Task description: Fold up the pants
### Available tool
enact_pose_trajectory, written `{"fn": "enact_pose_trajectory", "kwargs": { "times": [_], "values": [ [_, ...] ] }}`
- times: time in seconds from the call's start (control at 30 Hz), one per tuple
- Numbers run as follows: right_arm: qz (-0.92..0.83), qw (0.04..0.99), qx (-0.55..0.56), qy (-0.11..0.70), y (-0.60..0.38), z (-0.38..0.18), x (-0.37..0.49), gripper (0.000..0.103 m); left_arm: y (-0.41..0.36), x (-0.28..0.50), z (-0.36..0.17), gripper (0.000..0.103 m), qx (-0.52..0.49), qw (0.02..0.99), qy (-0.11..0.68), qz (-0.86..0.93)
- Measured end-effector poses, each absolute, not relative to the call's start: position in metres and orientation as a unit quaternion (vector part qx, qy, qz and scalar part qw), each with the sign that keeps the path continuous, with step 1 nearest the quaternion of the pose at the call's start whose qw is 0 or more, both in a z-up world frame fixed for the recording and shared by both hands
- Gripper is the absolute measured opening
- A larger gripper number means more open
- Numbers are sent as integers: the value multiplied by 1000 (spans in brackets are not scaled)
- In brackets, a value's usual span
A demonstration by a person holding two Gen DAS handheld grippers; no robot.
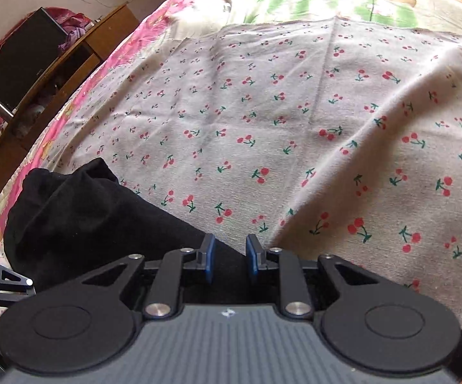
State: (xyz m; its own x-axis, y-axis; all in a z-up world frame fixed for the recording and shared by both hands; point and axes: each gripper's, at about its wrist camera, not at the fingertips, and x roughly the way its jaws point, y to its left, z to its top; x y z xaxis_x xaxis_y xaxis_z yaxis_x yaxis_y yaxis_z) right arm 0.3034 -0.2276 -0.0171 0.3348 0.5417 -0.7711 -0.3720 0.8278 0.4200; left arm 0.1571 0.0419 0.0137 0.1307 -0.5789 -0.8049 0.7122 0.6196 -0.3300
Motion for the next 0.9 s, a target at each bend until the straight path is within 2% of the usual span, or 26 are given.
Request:
{"fn": "enact_pose_trajectory", "kwargs": {
  "times": [0.07,0.13,0.27,0.33,0.4,0.47,0.5,0.7,0.77,0.9],
  "values": [
    [317,795,56,515,-224,-17,310,30,43,181,25,58,43,777,464,-422],
    [342,776,62,526,-226,-17,321,30,44,216,36,58,38,802,427,-416],
    [393,709,121,574,-232,-29,344,33,28,276,42,63,105,804,378,-446],
    [380,707,124,584,-231,-36,348,33,17,300,31,72,133,772,408,-469],
    [385,701,124,588,-226,-37,346,31,9,315,12,72,157,737,454,-475],
    [393,700,105,587,-219,-31,336,19,9,310,-8,72,190,706,486,-479],
    [395,702,93,586,-217,-27,329,18,10,306,-10,72,194,703,488,-480],
    [372,751,63,542,-209,26,278,15,26,256,29,55,193,766,406,-460],
    [363,760,58,536,-207,37,262,15,34,235,36,52,178,775,399,-457],
    [352,773,0,527,-197,49,234,15,31,197,38,46,223,784,369,-448]
  ]
}}
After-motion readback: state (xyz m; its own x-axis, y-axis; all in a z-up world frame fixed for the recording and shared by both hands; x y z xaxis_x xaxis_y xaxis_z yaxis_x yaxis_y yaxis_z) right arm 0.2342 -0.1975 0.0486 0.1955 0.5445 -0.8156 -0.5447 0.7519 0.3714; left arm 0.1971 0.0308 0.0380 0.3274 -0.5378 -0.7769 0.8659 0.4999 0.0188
